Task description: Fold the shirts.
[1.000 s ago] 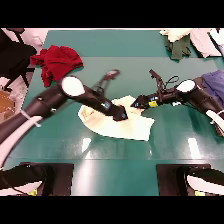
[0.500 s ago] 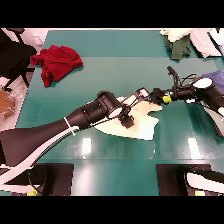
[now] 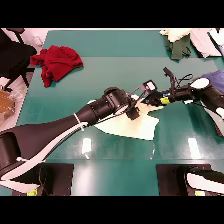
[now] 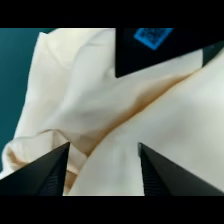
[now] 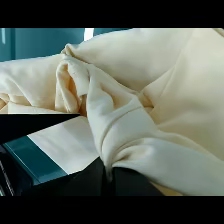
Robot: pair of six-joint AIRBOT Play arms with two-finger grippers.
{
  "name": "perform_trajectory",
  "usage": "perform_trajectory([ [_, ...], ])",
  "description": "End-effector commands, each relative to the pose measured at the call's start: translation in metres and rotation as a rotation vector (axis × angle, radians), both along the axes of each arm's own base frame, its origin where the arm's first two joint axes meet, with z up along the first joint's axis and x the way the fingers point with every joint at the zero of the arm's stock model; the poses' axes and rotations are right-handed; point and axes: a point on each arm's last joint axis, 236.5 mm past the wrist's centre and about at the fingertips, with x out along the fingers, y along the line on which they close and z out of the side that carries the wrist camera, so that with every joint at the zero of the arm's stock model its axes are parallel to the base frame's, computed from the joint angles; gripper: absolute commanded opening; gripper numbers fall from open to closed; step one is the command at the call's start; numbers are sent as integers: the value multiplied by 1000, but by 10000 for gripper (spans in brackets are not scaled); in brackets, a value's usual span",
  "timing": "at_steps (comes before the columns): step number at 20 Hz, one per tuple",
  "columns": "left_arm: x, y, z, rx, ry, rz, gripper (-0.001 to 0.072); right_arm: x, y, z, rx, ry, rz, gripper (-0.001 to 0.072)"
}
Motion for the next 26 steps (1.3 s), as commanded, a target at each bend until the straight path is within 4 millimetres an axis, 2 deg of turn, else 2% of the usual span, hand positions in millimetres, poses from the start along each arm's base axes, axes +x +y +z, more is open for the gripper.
perform_trajectory([
  [1,-20,0,-19,42,90,-54,501,0,3,0,-2,-6,3,25],
  [6,0,13,-26,88,41,-48,498,-2,3,1,1,2,12,25],
  [7,3,16,-28,94,44,-40,422,-3,3,1,2,4,13,25],
  [8,6,20,-31,100,53,-31,184,-4,3,1,3,7,17,25],
  [9,6,23,-32,108,60,-25,62,-5,3,1,4,8,19,25],
  [10,4,26,-34,124,70,-26,25,-4,3,1,4,7,18,26],
  [13,-9,47,-39,216,125,-29,23,-1,-3,1,4,3,6,25],
  [15,-14,67,-30,282,150,-18,22,3,-14,1,6,7,-23,26],
  [16,-15,73,-18,278,149,-4,22,6,-22,1,7,8,-40,25],
  [18,-8,80,25,194,100,63,22,14,-40,4,11,-1,-87,26],
  [20,6,94,85,75,-2,150,21,22,-58,16,16,-35,-142,25],
  [21,10,100,114,3,-44,179,21,25,-62,30,38,-68,-162,25],
  [24,11,100,197,-190,-211,125,22,34,-58,109,187,-272,-214,25],
  [26,7,108,244,-258,-315,99,22,32,-60,165,196,-425,-221,26],
])
